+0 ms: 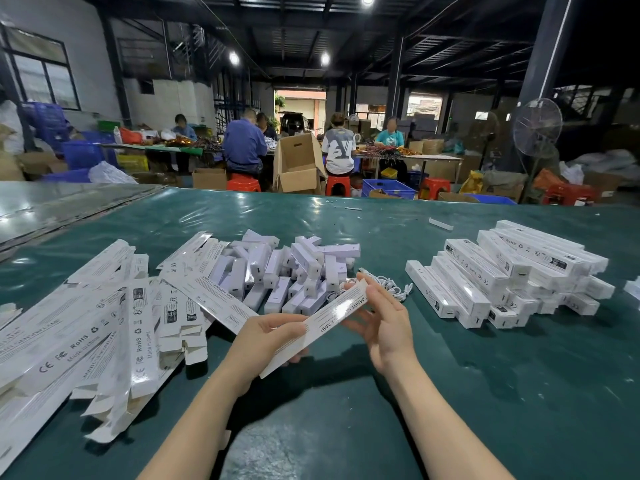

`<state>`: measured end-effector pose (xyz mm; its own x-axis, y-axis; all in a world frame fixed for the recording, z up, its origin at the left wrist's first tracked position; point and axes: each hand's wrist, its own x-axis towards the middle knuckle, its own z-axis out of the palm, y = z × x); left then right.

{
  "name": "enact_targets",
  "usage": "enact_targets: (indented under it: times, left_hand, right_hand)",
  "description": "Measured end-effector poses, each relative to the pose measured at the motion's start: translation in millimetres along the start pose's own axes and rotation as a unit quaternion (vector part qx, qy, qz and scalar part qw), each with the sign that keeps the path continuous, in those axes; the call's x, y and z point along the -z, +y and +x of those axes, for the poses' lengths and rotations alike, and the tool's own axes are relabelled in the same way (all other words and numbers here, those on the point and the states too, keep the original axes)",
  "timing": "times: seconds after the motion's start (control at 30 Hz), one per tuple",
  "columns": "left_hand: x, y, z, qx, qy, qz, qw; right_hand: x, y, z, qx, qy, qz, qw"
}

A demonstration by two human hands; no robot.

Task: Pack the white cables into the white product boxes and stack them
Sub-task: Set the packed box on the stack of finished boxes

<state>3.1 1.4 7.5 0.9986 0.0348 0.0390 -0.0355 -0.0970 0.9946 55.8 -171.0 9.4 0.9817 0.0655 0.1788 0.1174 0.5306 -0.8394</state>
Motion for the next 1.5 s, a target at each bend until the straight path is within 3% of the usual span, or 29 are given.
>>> enact_targets:
  times: [0.7, 0.83, 1.0, 1.2, 1.33, 1.5]
  left_hand:
    - [0.0, -2.8, 2.3, 0.004, 0.009, -0.021, 1.0]
    - [-4.4, -2.1, 1.8, -0.004, 0.037, -0.026, 0.999]
    - [-8.7, -0.6, 1.1, -0.012, 0.035, -0.009, 0.999]
    - [-6.6, -1.9, -1.7, -0.01, 0.038, -0.007, 0.999]
    - [-7.7, -1.1, -2.6, -0.01, 0.038, -0.006, 0.999]
    - [3.7, 2.4, -0.5, 0.04, -0.005, -0.001, 0.999]
  right_hand:
    - [-3.4, 5.9, -0.8, 0.098, 0.031, -0.182, 0.978]
    - [-11.7, 15.9, -1.6, 0.071, 0.027, -0.103, 0.992]
    - [-10.0, 20.1, -1.0, 0.072, 0.104, -0.038, 0.991]
    - [-7.4, 15.9, 1.1, 0.07, 0.124, -0.098, 0.985]
    - [-0.5, 3.4, 1.8, 0.076, 0.094, -0.156, 0.98]
    - [11.6, -19.0, 4.8, 0.063, -0.008, -0.26, 0.963]
